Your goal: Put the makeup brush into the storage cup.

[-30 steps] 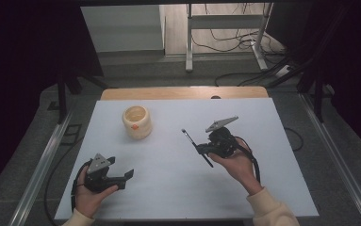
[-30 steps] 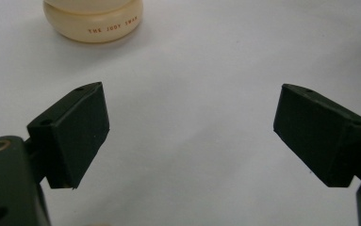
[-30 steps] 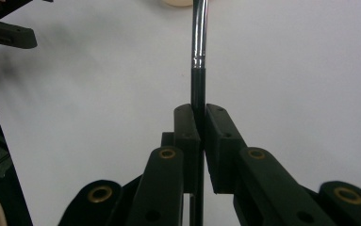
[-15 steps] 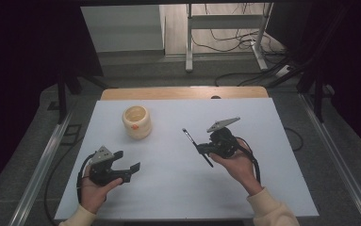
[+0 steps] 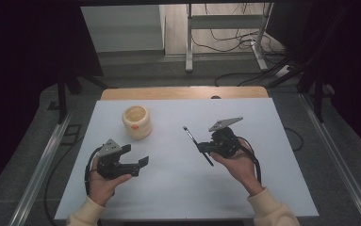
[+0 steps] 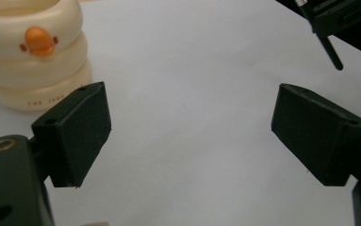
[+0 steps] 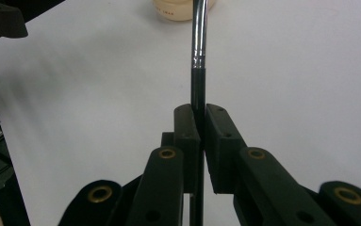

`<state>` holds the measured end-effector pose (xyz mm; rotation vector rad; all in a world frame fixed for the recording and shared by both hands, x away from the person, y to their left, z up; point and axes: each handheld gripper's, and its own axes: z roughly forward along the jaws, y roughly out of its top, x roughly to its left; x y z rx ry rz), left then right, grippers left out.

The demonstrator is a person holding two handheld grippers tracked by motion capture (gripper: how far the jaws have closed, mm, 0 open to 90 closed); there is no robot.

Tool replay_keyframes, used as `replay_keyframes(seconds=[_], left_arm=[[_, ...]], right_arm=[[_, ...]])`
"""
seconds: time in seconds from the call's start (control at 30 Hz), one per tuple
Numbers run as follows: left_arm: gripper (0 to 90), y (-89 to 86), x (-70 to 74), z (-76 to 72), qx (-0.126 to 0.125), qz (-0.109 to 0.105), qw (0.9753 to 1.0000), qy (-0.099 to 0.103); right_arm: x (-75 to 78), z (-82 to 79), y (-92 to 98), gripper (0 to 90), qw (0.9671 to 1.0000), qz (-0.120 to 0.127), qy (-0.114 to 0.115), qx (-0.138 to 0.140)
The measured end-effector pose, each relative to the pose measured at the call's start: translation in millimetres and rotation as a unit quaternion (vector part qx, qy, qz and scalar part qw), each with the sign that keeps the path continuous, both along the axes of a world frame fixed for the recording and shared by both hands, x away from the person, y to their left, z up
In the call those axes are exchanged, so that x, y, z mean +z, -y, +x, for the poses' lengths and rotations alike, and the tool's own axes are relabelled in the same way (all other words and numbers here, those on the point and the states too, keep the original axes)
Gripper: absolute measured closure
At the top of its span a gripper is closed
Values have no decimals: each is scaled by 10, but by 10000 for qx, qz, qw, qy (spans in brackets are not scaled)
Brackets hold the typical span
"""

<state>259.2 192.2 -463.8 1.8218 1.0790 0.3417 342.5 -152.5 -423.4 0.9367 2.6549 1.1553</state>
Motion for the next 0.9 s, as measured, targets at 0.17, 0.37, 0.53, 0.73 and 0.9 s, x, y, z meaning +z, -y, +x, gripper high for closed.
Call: replay_keyframes(seconds=[0.17, 0.37, 0.53, 0.73, 0.9], left_arm=[[144, 57, 71, 56, -55, -140, 9999, -30], [143, 107, 126, 114, -39, -290, 9996, -22], [144, 152, 130, 167, -59, -377, 9993, -17], [149, 211, 101, 192, -153, -438, 9989, -1], [151, 245, 77, 209, -267, -418, 9988, -24]], right_arm=[[7, -8, -3, 837, 10000, 21, 18, -1], [14, -17, -9, 838, 10000, 40, 55, 17], [19, -19, -6, 838, 10000, 73, 51, -6], [-10, -19, -11, 838, 10000, 71, 56, -8], [-34, -26, -29, 837, 9999, 77, 107, 7]])
